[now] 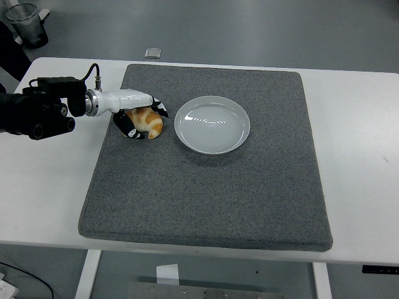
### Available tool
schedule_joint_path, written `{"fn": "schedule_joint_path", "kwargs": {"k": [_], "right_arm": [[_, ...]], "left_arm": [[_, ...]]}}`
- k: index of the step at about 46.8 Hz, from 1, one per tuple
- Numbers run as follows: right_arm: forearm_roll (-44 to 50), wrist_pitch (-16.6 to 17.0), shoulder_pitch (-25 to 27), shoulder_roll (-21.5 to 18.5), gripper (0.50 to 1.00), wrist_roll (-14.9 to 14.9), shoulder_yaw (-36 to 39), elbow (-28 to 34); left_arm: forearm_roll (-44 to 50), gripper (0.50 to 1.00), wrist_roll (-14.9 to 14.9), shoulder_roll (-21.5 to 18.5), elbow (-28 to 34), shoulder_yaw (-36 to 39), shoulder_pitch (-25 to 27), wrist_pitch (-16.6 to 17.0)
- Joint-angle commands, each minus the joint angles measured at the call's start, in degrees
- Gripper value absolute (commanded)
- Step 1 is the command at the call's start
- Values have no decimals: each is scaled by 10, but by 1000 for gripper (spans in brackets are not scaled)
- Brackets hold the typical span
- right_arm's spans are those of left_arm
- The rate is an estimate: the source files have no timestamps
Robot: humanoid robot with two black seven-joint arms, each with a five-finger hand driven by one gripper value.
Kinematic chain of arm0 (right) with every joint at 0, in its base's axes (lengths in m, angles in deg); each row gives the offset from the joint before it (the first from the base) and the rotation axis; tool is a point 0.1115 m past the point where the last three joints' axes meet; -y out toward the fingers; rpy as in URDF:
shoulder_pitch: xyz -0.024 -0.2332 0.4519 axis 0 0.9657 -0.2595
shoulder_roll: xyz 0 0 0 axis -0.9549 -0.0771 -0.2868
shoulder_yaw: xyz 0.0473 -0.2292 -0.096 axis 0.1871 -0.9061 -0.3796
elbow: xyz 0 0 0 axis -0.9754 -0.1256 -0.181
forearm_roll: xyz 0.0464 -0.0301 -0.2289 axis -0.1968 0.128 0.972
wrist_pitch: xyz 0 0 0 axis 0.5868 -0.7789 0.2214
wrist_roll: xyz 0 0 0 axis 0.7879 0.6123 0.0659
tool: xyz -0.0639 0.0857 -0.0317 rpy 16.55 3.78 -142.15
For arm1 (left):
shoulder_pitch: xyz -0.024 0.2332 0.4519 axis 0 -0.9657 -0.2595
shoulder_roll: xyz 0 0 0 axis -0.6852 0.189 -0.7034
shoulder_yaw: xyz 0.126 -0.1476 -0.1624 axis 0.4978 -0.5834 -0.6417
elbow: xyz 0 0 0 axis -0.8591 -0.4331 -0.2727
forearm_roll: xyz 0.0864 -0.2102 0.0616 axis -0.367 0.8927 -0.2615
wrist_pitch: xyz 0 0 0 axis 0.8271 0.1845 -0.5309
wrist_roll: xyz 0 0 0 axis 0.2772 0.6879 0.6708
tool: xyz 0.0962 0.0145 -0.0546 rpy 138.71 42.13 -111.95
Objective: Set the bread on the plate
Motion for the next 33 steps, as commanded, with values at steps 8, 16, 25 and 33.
{"fn": "schedule_joint_path", "kwargs": {"k": [8,16,25,33], "right_arm": [[0,0,0,0,932,0,0,0],[0,0,0,0,932,0,0,0],[-1,0,0,0,932,0,0,0],[0,0,0,0,932,0,0,0]], "left_arm": [[-1,500,-2,2,-12,0,1,13],[-1,500,-2,2,-12,7,5,13],[1,500,-1,2,-9,2,12,13],[10,500,1,-5,8,1,62,5]]}}
